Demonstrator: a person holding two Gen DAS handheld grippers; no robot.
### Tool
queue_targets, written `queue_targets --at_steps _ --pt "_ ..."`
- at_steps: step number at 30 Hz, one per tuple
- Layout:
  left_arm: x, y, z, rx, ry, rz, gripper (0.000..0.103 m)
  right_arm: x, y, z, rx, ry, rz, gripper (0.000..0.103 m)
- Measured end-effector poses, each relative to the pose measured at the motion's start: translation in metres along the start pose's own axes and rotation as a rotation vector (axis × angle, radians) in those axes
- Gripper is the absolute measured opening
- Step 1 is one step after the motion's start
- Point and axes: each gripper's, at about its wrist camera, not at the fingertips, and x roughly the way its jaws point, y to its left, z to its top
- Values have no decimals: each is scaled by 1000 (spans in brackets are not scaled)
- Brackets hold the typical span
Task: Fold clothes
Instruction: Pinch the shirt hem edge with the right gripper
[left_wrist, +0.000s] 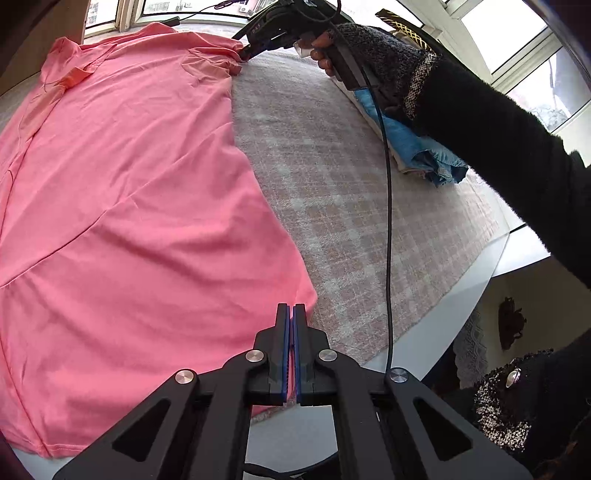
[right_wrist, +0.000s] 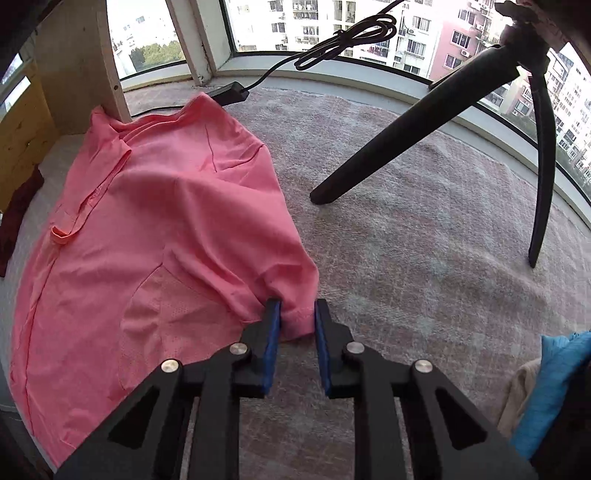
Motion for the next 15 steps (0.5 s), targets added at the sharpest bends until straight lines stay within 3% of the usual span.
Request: queue_targets --at_steps 5,8,15 --pt "-2 -6 1 15 8 -101 1 -25 -24 15 118 -36 116 5" --pt "-4 -5 0 28 6 -83 1 -39 -38 24 191 -87 177 5" --pt "-8 1 -15 64 39 -38 1 -25 -28 23 161 -20 80 5"
